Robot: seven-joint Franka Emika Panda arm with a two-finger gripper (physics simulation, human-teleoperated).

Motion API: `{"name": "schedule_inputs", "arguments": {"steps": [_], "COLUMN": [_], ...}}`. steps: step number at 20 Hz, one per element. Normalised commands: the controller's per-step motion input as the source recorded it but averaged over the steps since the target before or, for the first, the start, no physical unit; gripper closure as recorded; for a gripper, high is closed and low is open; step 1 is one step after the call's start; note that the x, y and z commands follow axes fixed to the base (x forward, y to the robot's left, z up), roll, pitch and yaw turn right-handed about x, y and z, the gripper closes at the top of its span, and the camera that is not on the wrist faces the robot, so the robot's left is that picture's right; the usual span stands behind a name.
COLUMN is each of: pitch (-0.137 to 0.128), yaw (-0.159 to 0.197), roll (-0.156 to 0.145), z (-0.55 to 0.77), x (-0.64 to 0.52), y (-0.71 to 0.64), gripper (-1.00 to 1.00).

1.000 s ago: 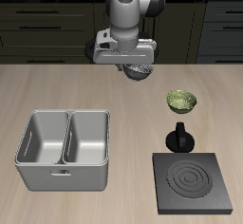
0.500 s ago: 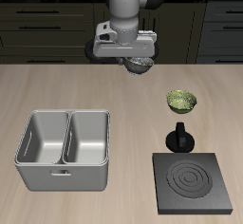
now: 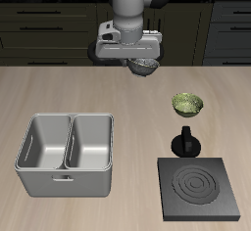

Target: Place the black bowl on the flat stove and turn on the flat stove

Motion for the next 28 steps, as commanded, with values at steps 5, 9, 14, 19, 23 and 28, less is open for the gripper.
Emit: {"name": "schedule_inputs", "arguments": {"steps": [5, 9, 14, 19, 23, 28], "pitch": [0.002, -0.005, -0.011, -0.010, -0.004, -0.015], "yaw": [0.008, 0.037, 0.032, 0.024, 0.010, 0.015], "roll": [0.008, 0.024, 0.035, 0.027, 0.011, 0.005], "z": [0.13, 0.10, 0.16, 0.16, 0.13, 0.15], "x": [0.23, 0.31, 0.35, 0.33, 0.42, 0.38], "y": [0.05, 0.16, 0.19, 0.15, 0.15, 0.10], "gripper": [1.00, 1.00, 1.00, 1.00, 1.00, 1.00]}}
